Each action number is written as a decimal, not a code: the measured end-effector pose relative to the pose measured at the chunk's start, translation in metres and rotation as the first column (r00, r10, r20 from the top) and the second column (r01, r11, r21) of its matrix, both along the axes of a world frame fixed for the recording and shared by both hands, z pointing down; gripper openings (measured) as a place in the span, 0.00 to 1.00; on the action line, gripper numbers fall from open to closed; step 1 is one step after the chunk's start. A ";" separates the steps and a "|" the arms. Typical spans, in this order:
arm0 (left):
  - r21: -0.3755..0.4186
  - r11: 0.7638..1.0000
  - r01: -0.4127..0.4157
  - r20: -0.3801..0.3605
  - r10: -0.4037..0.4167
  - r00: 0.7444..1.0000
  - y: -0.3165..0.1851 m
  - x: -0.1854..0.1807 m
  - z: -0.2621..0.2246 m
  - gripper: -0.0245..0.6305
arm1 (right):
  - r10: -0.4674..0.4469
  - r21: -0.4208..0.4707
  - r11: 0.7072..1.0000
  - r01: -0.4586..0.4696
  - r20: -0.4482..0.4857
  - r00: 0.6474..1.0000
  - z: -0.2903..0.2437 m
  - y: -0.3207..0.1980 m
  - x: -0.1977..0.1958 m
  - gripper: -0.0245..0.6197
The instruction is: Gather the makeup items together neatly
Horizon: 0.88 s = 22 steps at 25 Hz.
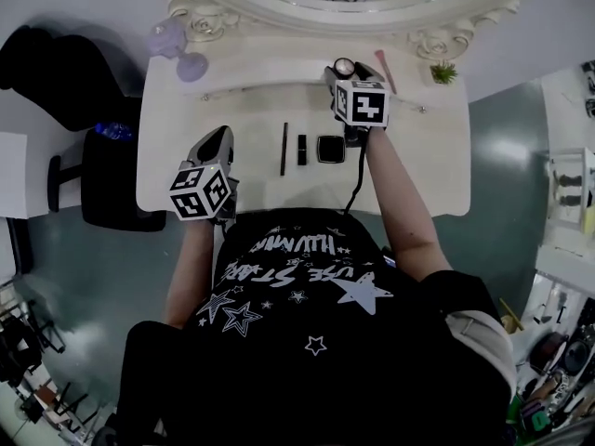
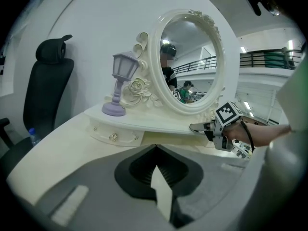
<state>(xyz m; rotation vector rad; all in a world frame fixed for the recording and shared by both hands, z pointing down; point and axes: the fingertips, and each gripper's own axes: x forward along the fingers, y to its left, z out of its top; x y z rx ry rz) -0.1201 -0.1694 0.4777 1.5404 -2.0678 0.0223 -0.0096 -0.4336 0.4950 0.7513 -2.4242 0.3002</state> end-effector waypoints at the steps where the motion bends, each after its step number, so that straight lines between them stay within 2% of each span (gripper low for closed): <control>1: -0.001 1.000 0.004 -0.001 -0.004 1.000 0.000 0.000 0.000 0.04 | 0.003 -0.001 1.000 -0.003 -0.003 1.000 0.001 0.000 0.000 0.49; 6: -0.005 1.000 0.009 -0.003 -0.009 1.000 0.002 -0.003 0.002 0.04 | 0.033 0.006 0.999 -0.033 -0.002 0.999 0.000 -0.005 0.003 0.44; 9: -0.006 1.000 -0.001 -0.002 0.001 1.000 0.000 -0.004 0.002 0.04 | 0.012 -0.002 1.000 -0.012 0.005 1.000 0.002 -0.004 0.001 0.43; 14: -0.009 0.999 -0.032 0.002 0.032 0.999 -0.007 -0.008 0.002 0.04 | 0.029 -0.025 0.999 -0.029 0.034 0.999 -0.005 -0.003 0.008 0.43; 22: -0.008 0.995 -0.104 0.004 0.104 0.995 -0.014 -0.007 -0.001 0.04 | 0.081 0.021 0.996 -0.082 0.058 0.995 -0.022 0.005 0.029 0.43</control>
